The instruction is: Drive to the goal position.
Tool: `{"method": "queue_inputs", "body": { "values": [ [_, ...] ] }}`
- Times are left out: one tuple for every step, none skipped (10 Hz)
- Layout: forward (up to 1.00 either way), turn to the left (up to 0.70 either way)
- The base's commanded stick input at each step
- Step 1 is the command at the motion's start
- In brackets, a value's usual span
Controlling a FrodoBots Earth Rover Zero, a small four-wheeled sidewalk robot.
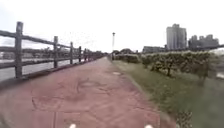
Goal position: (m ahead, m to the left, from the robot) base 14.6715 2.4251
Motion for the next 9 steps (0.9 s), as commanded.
{"method": "queue_inputs", "body": {
  "values": [
    [0.91, 0.00],
    [0.91, 0.00],
    [0.91, 0.00],
    [0.91, 0.00],
    [0.91, 0.00],
    [0.91, 0.00],
    [0.91, 0.00],
    [0.91, 0.00],
    [0.91, 0.00]
  ]
}}
